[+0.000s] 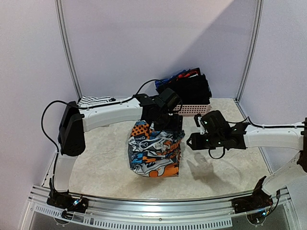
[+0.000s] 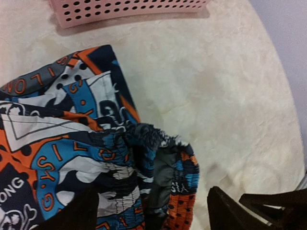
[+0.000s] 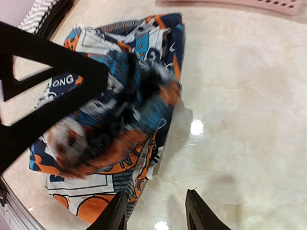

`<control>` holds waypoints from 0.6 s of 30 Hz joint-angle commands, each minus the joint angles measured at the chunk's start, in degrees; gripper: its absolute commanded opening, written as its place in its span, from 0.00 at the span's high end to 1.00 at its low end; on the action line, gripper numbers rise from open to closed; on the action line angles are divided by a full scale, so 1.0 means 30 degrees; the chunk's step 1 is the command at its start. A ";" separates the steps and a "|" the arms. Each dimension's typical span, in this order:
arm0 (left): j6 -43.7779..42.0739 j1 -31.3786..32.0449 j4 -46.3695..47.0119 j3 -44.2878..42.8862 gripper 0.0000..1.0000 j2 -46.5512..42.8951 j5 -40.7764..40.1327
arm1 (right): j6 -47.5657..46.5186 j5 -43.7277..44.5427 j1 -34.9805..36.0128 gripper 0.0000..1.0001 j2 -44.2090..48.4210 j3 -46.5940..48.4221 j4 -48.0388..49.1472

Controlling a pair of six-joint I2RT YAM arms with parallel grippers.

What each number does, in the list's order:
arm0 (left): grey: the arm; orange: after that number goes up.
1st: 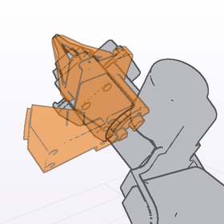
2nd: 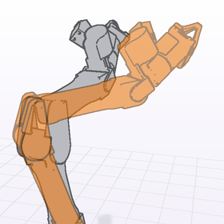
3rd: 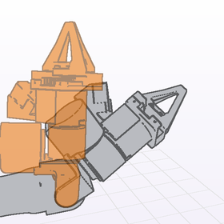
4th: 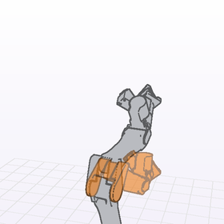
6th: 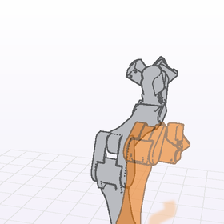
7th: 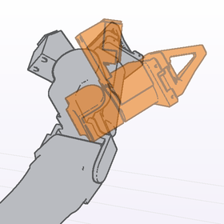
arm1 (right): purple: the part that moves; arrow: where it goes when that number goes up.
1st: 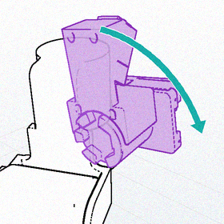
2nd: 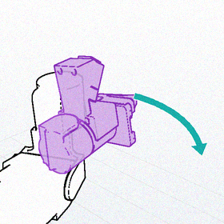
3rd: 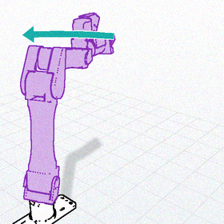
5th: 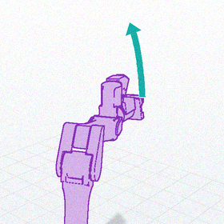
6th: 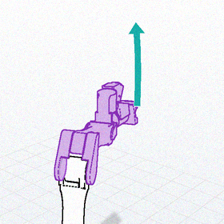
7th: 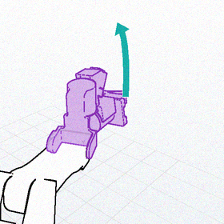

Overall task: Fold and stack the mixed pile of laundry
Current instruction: Fold the rectangle-folded shorts at the center of the board.

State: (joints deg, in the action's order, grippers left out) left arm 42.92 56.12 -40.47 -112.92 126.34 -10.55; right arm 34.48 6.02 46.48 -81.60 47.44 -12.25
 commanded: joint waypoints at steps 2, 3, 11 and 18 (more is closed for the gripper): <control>-0.0066 0.0093 0.3270 0.1647 0.17 -0.1785 0.2697 | 0.0076 0.1585 0.0003 0.56 0.3096 -0.0675 -0.1950; -0.0082 0.0087 0.3610 0.2252 0.18 -0.2368 0.2596 | 0.0056 0.1456 -0.0002 0.56 0.3713 -0.0741 -0.1988; -0.1630 -0.0213 0.3186 0.7721 0.36 -0.7778 -0.0580 | -0.0917 -0.3688 0.0112 0.54 0.3952 -0.0538 0.0352; -0.3131 -0.0897 0.2624 1.0999 0.45 -0.9359 -0.1852 | -0.1053 -0.3138 0.0285 0.49 -0.0336 0.3276 -0.0615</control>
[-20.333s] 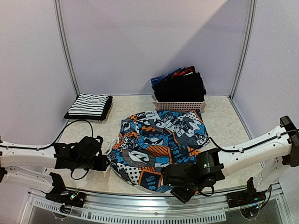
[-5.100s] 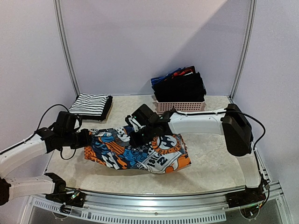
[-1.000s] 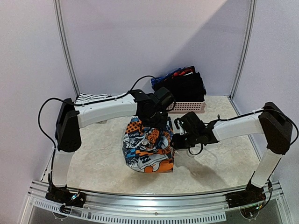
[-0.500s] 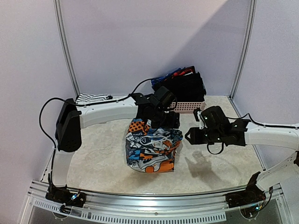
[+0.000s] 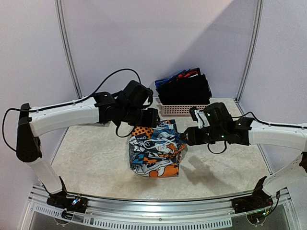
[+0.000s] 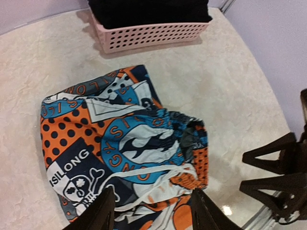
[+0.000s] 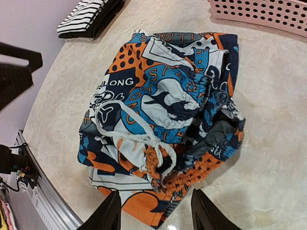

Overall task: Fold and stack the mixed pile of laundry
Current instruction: Smooth out the square-folded shorts at the center of the board.

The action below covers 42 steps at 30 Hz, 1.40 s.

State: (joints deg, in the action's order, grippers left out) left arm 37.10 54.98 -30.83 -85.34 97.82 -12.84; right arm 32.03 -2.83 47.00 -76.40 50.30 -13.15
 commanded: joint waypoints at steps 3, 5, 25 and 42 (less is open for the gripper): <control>-0.1596 -0.0722 0.0125 0.2674 0.45 0.0174 -0.0923 | -0.0120 -0.0374 -0.0052 0.47 -0.4021 0.4036 -0.0502; -0.1755 -0.0798 0.0205 0.2856 0.46 0.0389 -0.0943 | -0.0030 -0.0239 -0.0281 0.47 -0.5688 0.5282 -0.1349; -0.2280 -0.3044 0.3374 0.7702 0.29 -0.0476 -0.0787 | -0.0685 -0.0851 -0.2107 0.43 -1.3497 1.1641 -0.3956; -0.2246 -0.3122 0.5489 0.9507 0.32 -0.1416 0.0166 | -0.1776 0.0188 -0.1712 1.00 -1.2788 1.3795 -0.6828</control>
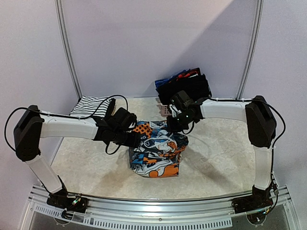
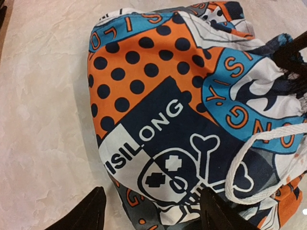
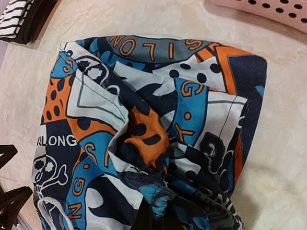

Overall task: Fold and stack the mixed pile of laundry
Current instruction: Smooth out the square-folded shorts at the center of the board.

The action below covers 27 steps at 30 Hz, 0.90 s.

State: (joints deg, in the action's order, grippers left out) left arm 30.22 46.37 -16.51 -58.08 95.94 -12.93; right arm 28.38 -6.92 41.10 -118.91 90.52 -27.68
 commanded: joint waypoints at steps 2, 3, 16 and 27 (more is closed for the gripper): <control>0.0081 -0.0251 0.0689 0.0490 0.32 -0.0984 0.0133 | -0.0402 0.2192 0.0275 1.00 0.2683 -0.0619 -0.2214; 0.0081 -0.0251 0.0680 0.0494 0.32 -0.1012 0.0085 | -0.0318 0.3039 0.0274 1.00 0.3348 -0.1203 -0.2131; 0.0275 -0.0221 0.0492 0.0114 0.35 -0.0456 -0.0084 | 0.1267 0.5935 0.0149 1.00 0.3198 -0.5239 -0.0543; -0.0011 -0.0222 0.1132 0.0084 0.25 -0.0279 0.0929 | 0.1640 0.6294 -0.0318 1.00 0.2535 -0.7670 0.1922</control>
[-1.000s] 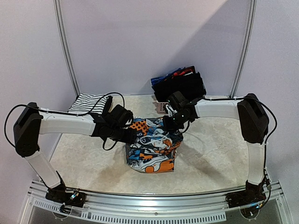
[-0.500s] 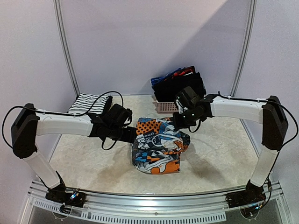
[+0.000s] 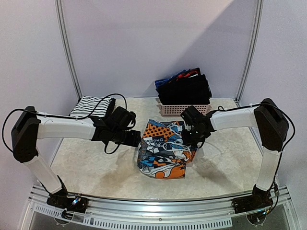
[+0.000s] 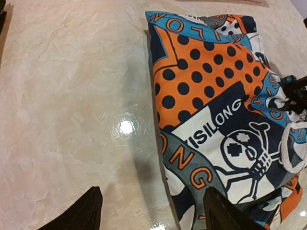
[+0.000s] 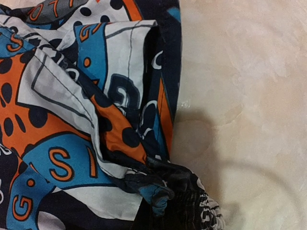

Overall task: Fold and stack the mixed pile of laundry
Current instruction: Smooth out the square-folded shorts at the center of the board.

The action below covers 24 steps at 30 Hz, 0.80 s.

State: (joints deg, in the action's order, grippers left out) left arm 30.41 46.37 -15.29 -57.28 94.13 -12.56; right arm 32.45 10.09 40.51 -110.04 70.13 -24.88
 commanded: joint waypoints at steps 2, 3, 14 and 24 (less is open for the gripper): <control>-0.0020 -0.0222 0.1024 -0.0186 0.20 0.0469 0.1410 | 0.0443 0.0553 -0.0123 1.00 -0.0562 -0.1513 0.1599; 0.0011 -0.0218 0.1127 -0.0171 0.19 0.0521 0.1676 | 0.0510 0.0537 -0.0098 1.00 -0.0609 -0.1849 0.1913; -0.0244 0.1394 0.0037 -0.0593 0.31 -0.0448 0.2093 | -0.0361 0.0358 -0.0106 0.71 0.1525 -0.0586 0.0103; -0.0676 0.3180 0.0315 -0.3054 0.41 0.1528 0.2551 | -0.2153 -0.1544 -0.0115 0.40 0.4235 0.1580 -0.0570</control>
State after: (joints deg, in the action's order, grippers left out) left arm 29.43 53.74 -14.74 -63.11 95.18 -5.91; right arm 28.84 9.02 40.45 -99.31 71.75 -25.52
